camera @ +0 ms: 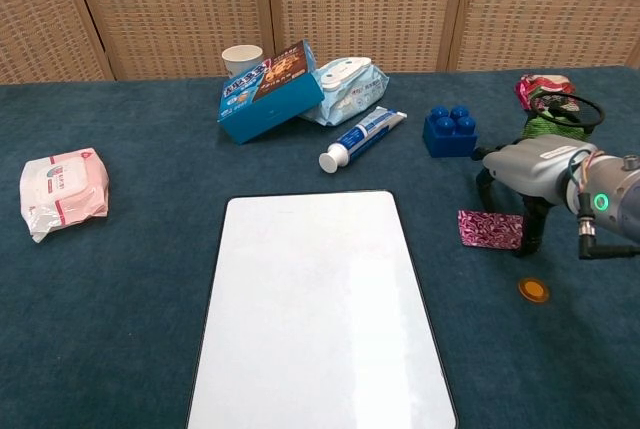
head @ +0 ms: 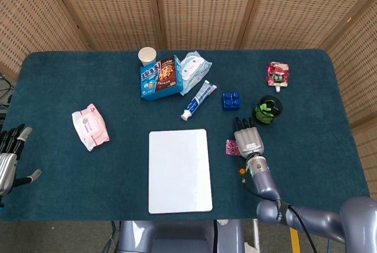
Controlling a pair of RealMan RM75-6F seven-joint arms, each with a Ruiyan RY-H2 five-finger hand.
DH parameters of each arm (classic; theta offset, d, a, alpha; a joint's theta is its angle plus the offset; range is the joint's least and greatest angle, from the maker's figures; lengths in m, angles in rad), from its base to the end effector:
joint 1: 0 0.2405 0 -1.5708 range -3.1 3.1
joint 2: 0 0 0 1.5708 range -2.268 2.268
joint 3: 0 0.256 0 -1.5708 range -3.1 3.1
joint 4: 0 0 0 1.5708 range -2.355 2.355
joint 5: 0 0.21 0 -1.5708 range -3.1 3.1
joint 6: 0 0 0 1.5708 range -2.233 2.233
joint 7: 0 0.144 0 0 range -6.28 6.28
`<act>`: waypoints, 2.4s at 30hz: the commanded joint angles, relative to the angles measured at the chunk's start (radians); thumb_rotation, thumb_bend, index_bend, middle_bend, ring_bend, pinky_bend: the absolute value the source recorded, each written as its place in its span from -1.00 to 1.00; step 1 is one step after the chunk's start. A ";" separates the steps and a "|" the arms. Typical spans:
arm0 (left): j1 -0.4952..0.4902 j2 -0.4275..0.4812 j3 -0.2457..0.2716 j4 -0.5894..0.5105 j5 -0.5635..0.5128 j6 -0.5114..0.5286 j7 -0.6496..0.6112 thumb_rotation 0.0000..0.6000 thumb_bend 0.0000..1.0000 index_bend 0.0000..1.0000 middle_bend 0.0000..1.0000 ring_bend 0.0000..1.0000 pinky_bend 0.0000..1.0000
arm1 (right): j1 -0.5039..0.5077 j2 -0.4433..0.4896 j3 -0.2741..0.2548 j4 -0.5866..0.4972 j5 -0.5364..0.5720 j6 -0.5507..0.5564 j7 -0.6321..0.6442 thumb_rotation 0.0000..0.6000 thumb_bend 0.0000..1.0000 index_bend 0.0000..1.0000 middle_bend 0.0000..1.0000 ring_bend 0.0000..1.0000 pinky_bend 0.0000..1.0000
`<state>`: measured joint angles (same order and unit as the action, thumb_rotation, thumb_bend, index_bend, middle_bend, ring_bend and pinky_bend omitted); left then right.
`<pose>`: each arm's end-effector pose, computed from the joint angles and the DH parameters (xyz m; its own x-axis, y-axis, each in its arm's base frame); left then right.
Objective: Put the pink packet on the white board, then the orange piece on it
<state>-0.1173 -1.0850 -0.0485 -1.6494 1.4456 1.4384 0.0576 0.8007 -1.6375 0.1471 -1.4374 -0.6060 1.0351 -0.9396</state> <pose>-0.3100 0.1902 0.1631 0.4394 0.0387 0.8975 0.8979 0.0110 -0.4401 -0.1841 -0.3463 -0.0395 0.7086 -0.3560 0.6092 -0.6941 -0.1962 0.6927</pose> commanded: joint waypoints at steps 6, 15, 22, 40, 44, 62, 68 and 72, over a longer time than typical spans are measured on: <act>0.000 0.002 0.001 -0.001 0.001 -0.003 -0.006 1.00 -1.00 -1.00 -1.00 -1.00 -1.00 | 0.004 0.008 -0.002 -0.018 -0.015 0.005 0.018 1.00 -0.53 -0.05 -1.00 -1.00 -1.00; 0.002 0.008 0.000 -0.004 -0.001 -0.001 -0.015 1.00 -1.00 -1.00 -1.00 -1.00 -1.00 | 0.014 0.053 0.003 -0.131 -0.055 0.046 0.014 1.00 -0.52 -0.05 -1.00 -1.00 -1.00; 0.004 0.014 0.003 -0.006 0.004 0.000 -0.026 1.00 -1.00 -1.00 -1.00 -1.00 -1.00 | 0.038 0.082 0.022 -0.286 -0.053 0.091 -0.022 1.00 -0.52 -0.05 -1.00 -1.00 -1.00; 0.006 0.029 0.006 -0.001 0.013 -0.003 -0.071 1.00 -1.00 -1.00 -1.00 -1.00 -1.00 | 0.174 -0.161 0.083 -0.297 0.116 0.218 -0.186 1.00 -0.67 -0.72 -1.00 -1.00 -1.00; 0.004 0.031 0.005 0.001 0.012 -0.008 -0.078 1.00 -1.00 -1.00 -1.00 -1.00 -1.00 | 0.182 -0.193 0.097 -0.273 0.108 0.223 -0.162 1.00 -0.91 -1.00 -1.00 -1.00 -1.00; 0.005 0.031 0.009 -0.007 0.034 0.003 -0.073 1.00 -1.00 -1.00 -1.00 -1.00 -1.00 | 0.034 0.107 -0.094 -0.414 -0.087 0.210 -0.012 1.00 -0.48 -0.39 -1.00 -1.00 -1.00; 0.004 0.026 0.012 -0.014 0.038 0.003 -0.051 1.00 -1.00 -1.00 -1.00 -1.00 -1.00 | -0.040 0.156 -0.197 -0.341 -0.235 0.156 0.130 1.00 -0.48 -0.35 -1.00 -1.00 -1.00; 0.004 0.024 0.012 -0.017 0.036 0.002 -0.043 1.00 -1.00 -1.00 -1.00 -1.00 -1.00 | -0.080 0.161 -0.247 -0.278 -0.337 0.135 0.217 1.00 -0.48 -0.31 -1.00 -1.00 -1.00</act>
<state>-0.1139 -1.0610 -0.0365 -1.6660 1.4815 1.4402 0.0140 0.7561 -1.4908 -0.0580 -1.7611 -0.8831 1.1936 -0.7755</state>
